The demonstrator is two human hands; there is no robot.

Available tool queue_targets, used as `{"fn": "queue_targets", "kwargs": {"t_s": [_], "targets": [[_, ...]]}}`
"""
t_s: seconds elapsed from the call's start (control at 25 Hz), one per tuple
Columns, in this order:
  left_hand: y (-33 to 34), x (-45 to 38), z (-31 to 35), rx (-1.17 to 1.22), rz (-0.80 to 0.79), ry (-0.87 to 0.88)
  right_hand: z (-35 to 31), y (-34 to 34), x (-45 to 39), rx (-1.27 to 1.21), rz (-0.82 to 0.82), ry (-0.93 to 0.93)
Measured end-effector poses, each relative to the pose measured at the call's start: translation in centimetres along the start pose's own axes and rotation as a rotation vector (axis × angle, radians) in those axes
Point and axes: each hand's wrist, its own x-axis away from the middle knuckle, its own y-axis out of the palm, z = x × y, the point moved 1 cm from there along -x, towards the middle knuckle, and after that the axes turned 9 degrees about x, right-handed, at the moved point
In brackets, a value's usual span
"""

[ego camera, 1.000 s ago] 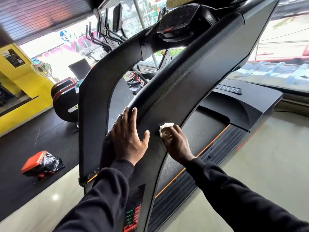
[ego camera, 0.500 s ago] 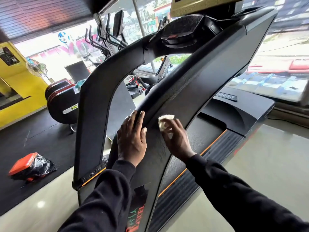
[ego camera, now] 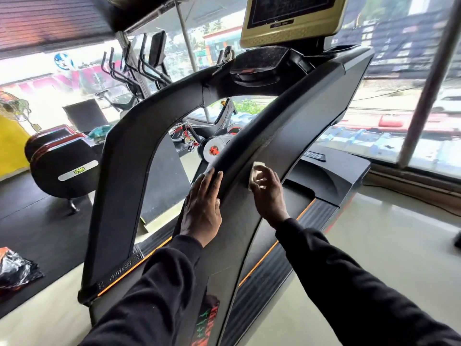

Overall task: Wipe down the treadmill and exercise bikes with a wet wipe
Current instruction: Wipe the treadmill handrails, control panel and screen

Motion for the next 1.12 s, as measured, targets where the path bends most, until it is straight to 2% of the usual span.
{"fn": "queue_targets", "kwargs": {"t_s": [0.12, 0.16, 0.28, 0.32, 0.44, 0.6, 0.76, 0.92, 1.08, 1.12], "targets": [[-0.1, 0.3, -0.4, 0.054, -0.036, -0.005, -0.5, 1.0, 3.0, 0.051, -0.079, -0.128], [-0.2, 0.4, -0.4, 0.062, -0.037, 0.0, -0.4, 1.1, 3.2, 0.047, -0.083, -0.126], [-0.3, 0.4, -0.5, 0.072, -0.052, -0.007, -0.5, 1.3, 2.0, -0.036, -0.017, 0.1], [-0.3, 0.6, -0.5, 0.076, -0.051, -0.015, -1.0, 1.5, 2.4, -0.042, -0.008, 0.101], [-0.3, 0.9, -0.7, 0.077, -0.033, -0.013, -1.2, 2.1, 4.5, -0.007, -0.073, -0.05], [-0.6, 1.4, -0.9, 0.076, -0.025, -0.025, -1.5, 1.8, 2.8, 0.038, -0.017, 0.036], [-0.7, 2.0, -1.1, 0.106, -0.005, -0.037, -1.9, 2.6, 5.7, 0.009, -0.109, -0.036], [-1.0, 2.5, -1.2, 0.106, -0.004, -0.035, -2.4, 2.5, 3.9, -0.021, 0.021, 0.071], [-1.2, 2.8, -1.1, 0.134, 0.013, -0.05, -2.0, 2.9, 6.7, 0.01, -0.116, -0.022], [-1.3, 2.9, -1.2, 0.14, 0.018, -0.051, -1.8, 2.8, 6.4, 0.003, -0.104, -0.01]]}}
